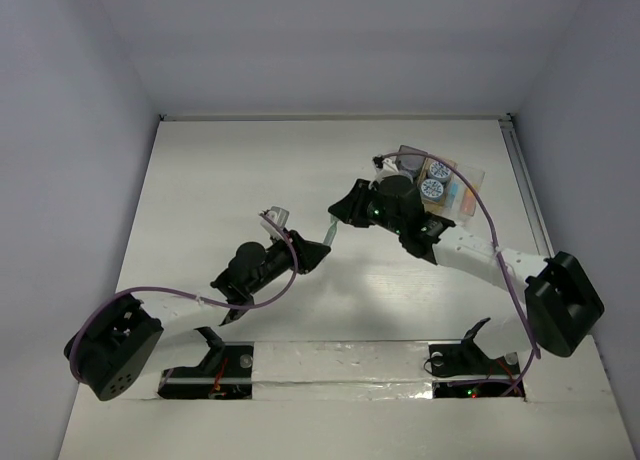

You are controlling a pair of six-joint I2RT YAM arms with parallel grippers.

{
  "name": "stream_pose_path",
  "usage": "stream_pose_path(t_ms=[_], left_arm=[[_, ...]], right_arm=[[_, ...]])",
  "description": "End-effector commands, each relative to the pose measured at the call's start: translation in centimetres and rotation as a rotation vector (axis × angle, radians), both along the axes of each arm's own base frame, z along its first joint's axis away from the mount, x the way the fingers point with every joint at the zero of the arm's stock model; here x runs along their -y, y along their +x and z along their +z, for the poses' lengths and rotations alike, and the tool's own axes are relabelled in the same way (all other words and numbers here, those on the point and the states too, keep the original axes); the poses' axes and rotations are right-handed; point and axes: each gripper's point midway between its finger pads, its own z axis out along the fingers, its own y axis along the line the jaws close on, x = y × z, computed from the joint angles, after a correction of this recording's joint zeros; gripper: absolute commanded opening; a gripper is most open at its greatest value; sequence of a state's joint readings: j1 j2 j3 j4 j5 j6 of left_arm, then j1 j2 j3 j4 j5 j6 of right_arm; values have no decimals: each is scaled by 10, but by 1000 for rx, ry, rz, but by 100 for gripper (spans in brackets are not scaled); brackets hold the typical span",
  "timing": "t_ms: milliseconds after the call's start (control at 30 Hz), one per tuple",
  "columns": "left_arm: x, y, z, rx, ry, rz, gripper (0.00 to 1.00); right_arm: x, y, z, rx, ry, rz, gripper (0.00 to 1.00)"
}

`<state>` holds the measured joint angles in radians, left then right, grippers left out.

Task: Sort the stationery into containers
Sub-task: Close the pen cap on the pen.

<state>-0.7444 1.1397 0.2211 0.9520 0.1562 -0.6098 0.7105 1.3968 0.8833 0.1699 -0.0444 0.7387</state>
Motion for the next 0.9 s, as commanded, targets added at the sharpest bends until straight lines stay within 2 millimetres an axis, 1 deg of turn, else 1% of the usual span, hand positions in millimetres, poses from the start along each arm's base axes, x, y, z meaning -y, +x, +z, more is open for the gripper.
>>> stream_pose_path(t_ms=[0,100,200,400,500,533,633,867], left_arm=[[3,10,28,83,-39,23,0],[3,9,28,84,-38,16,0],[4,9,29,84,-40,14,0],[3,7,29,85,-39,6,0],[3,7,29,86,-40,10,0],[3,7,30,89,-42,11,0],[3,7,33,95,-47,10,0],[2,9,31,96,-42,17,0]], right_arm=[[-1,12,16,63,30,-61,0],[0,13,10,55,21,-67,0],[-2,13,12,60,34,-61,0],[1,17,14,75,30,-88,0],[-2,16,10,64,32,-76,0],[-5,13,6,57,31,-65,0],[-5,12,-2,44,22,-65,0],[-11,10,-6,34,26,-48,0]])
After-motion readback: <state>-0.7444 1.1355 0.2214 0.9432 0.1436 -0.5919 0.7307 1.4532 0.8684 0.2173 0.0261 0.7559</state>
